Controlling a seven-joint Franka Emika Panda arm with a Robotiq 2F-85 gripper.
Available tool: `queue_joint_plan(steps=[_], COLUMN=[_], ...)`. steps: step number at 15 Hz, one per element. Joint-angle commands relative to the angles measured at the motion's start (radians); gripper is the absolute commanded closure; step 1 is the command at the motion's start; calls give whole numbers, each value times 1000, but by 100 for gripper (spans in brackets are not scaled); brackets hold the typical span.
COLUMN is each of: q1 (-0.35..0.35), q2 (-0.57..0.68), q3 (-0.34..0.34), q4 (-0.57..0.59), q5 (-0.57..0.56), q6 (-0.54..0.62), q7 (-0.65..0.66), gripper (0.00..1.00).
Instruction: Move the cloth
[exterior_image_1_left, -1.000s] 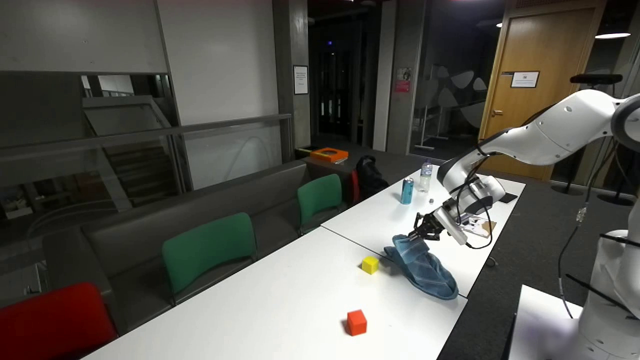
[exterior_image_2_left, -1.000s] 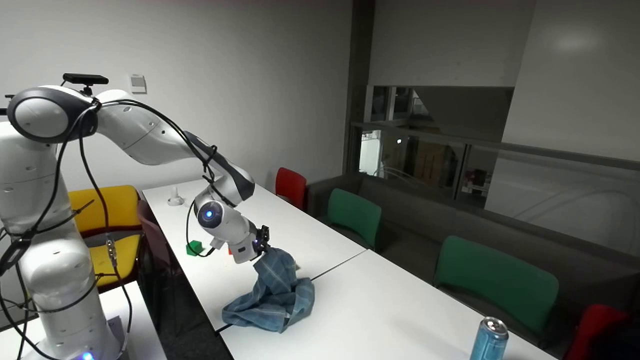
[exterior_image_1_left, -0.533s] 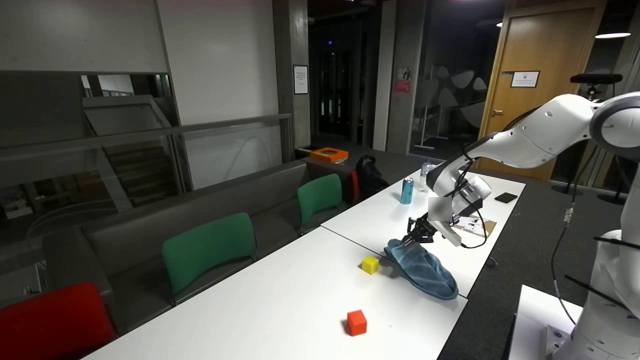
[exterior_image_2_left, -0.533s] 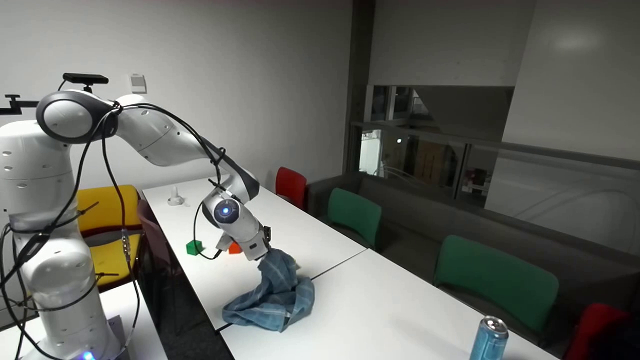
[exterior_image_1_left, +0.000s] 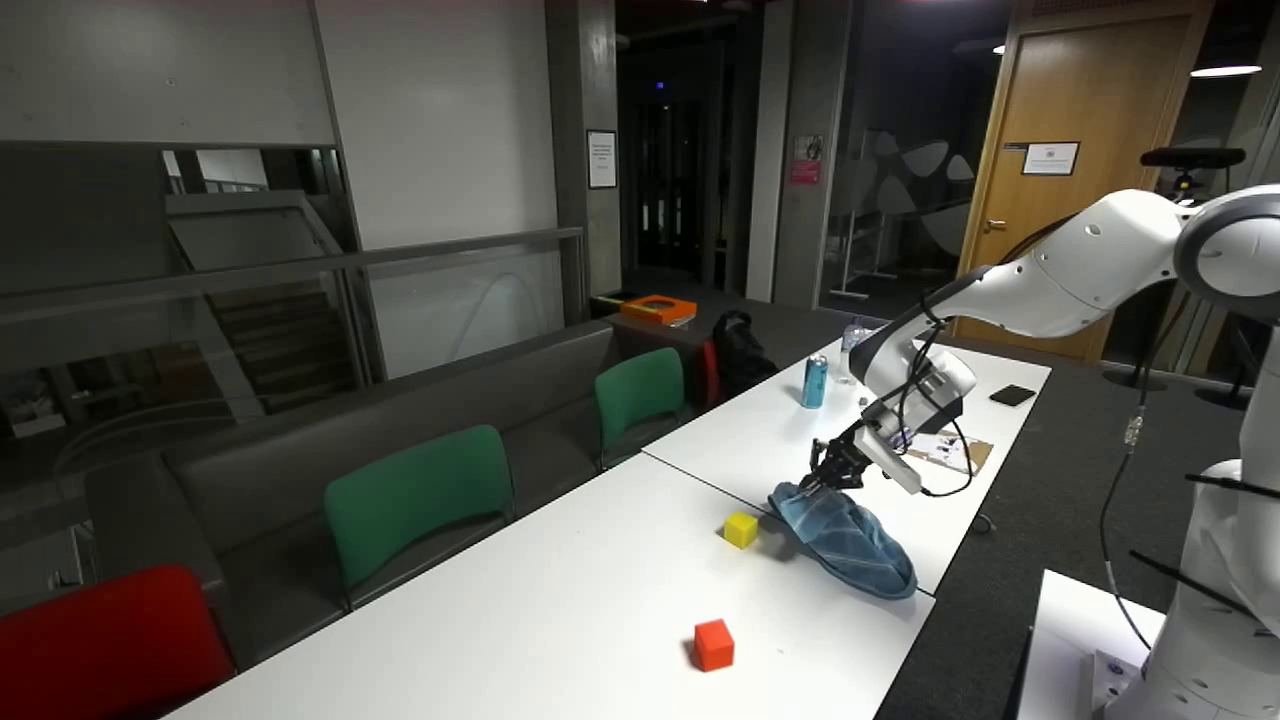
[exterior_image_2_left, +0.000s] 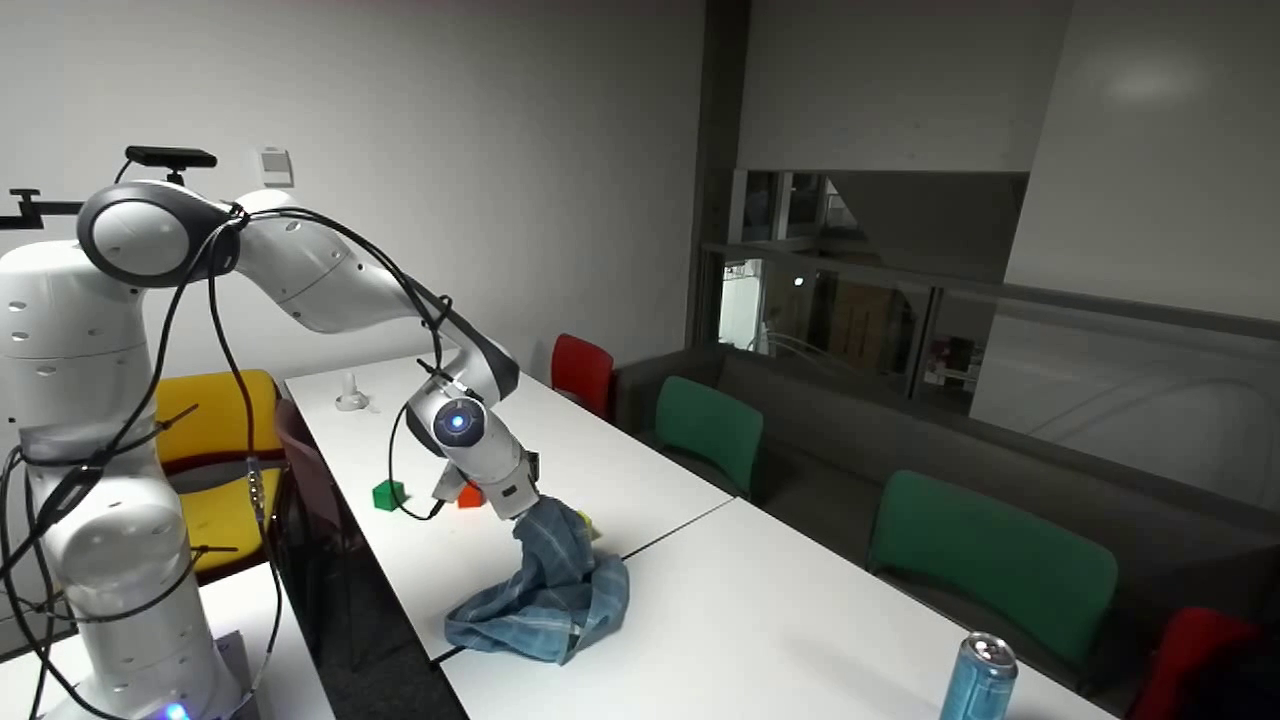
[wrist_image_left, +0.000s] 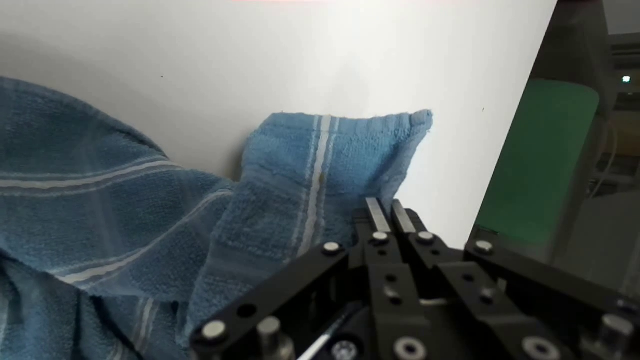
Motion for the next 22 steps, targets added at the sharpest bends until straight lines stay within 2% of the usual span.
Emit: queue_joint_plan(steps=[1, 8, 19, 22], q1=[1, -4, 0, -4], q2=[-6, -12, 10, 0], q3=[3, 0, 4, 2], q4=[22, 95, 177, 186], q5=[41, 149, 184, 250], q6=[-7, -30, -15, -8], q7=[11, 55, 107, 87], gripper=[99, 99, 99, 99])
